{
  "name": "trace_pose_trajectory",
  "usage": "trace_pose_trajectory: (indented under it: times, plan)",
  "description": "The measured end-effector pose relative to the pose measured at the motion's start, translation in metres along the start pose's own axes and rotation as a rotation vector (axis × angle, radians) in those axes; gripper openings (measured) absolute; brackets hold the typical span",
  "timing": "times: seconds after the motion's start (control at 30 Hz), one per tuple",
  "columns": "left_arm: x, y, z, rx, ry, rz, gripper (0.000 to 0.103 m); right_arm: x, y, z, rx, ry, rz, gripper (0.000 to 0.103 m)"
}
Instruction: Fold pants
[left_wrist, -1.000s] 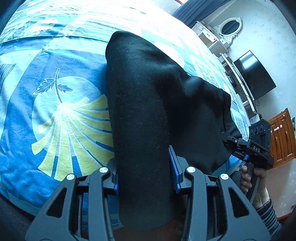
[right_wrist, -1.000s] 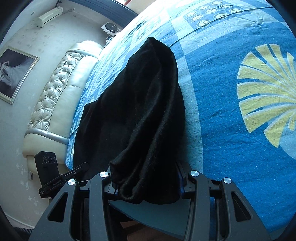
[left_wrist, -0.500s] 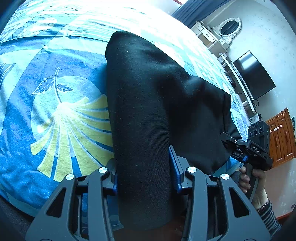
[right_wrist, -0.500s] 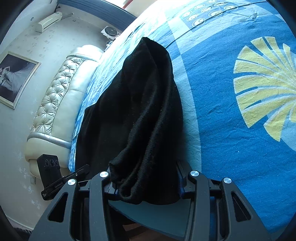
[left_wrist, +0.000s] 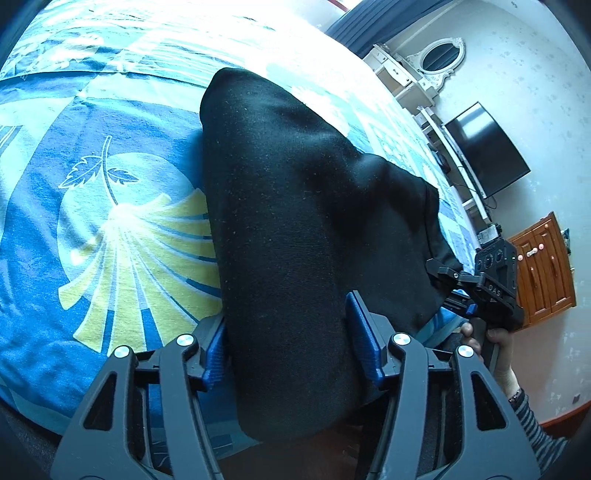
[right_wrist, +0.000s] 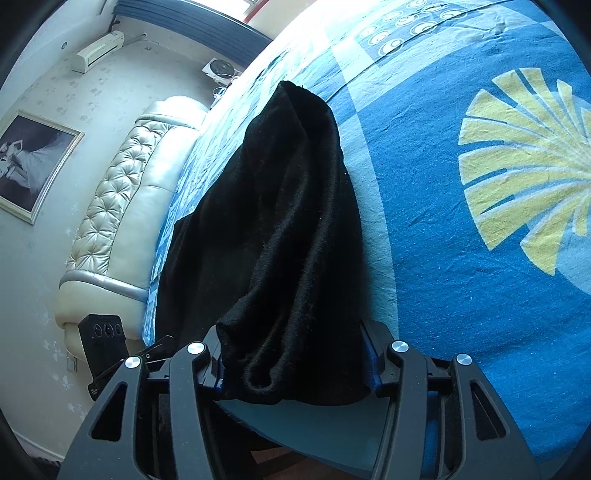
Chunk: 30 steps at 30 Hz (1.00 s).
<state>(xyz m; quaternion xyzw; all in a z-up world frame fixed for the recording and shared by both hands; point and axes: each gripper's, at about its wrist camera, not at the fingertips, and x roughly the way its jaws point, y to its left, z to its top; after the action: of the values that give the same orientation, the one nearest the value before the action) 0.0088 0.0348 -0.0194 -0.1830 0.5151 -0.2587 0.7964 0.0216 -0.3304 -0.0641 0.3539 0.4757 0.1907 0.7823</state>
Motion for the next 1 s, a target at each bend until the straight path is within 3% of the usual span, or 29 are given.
trace_pose_trajectory:
  times: [0.13,0.23,0.47,0.53,0.7,0.77,0.83,0.93,1.0]
  plan:
    - [-0.024,0.008,0.006,-0.001,-0.057,-0.072,0.078,-0.022,-0.001,0.009,-0.027,-0.052,0.002,0.065]
    - [-0.021,0.011,0.025,0.023,-0.063,-0.068,0.08,-0.026,-0.007,0.028,0.005,-0.085,0.045,0.07]
    - [0.031,0.035,0.078,-0.032,-0.004,-0.069,0.081,0.018,-0.004,0.076,-0.02,-0.034,0.053,0.074]
    - [0.045,0.04,0.09,-0.06,0.015,-0.083,0.086,0.031,-0.008,0.084,-0.005,-0.022,0.053,0.075]
    - [0.069,0.05,0.104,-0.123,0.029,-0.136,0.089,0.049,-0.01,0.093,0.028,0.013,0.145,0.075]
    - [0.073,0.048,0.105,-0.096,0.021,-0.12,0.083,0.054,-0.005,0.093,0.007,0.016,0.099,0.064]
    - [0.073,0.048,0.102,-0.062,0.021,-0.064,0.053,0.055,-0.001,0.09,-0.013,-0.001,0.075,0.049]
    - [0.065,0.057,0.104,-0.103,0.014,-0.085,0.035,0.049,0.01,0.086,-0.03,-0.038,0.074,0.042]
    - [0.059,0.059,0.11,-0.123,0.001,-0.091,0.03,0.047,0.021,0.089,-0.062,-0.061,0.07,0.039]
